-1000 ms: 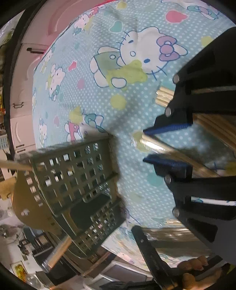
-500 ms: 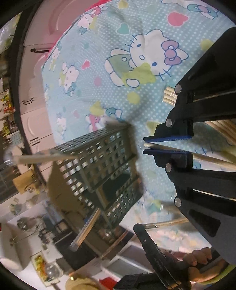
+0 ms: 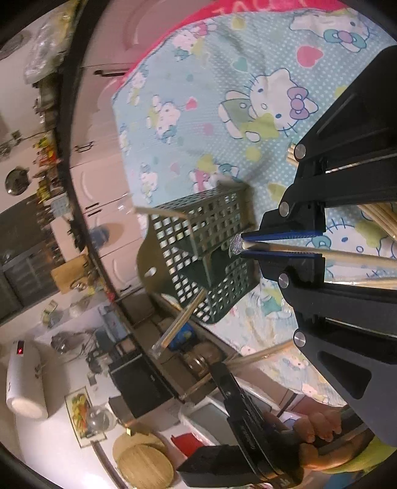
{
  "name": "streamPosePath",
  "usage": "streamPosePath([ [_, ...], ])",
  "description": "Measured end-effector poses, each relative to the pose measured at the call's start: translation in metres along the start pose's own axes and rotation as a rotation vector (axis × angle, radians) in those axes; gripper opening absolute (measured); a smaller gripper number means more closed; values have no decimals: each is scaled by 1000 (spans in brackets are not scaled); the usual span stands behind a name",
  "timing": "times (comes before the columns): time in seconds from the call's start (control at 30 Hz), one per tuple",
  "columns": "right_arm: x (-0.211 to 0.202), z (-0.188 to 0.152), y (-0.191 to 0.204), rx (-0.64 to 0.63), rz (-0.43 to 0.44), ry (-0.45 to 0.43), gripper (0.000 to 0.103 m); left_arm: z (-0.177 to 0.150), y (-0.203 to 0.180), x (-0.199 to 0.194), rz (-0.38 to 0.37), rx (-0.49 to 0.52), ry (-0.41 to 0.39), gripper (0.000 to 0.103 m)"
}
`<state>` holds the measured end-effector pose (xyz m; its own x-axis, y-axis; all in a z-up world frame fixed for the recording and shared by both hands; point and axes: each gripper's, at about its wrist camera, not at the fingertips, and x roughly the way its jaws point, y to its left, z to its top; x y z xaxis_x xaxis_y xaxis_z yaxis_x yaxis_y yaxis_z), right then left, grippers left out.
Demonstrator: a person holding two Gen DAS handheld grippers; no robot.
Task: Organize utensils
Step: 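Raise the left tool's chopstick above the holder while the right tool lifts its chopstick there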
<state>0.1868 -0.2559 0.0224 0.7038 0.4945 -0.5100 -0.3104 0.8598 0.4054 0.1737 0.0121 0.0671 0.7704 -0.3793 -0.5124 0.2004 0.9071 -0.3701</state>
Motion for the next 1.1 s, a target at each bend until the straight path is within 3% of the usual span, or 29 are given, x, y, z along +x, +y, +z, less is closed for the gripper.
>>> streamPosePath([
  [0.53, -50, 28, 29, -84, 19, -146, 6, 40, -29, -32, -69, 52, -98, 2],
  [1.1, -68, 92, 56, -177, 1, -322, 6, 103, -41, -36, -55, 75, -224, 2],
])
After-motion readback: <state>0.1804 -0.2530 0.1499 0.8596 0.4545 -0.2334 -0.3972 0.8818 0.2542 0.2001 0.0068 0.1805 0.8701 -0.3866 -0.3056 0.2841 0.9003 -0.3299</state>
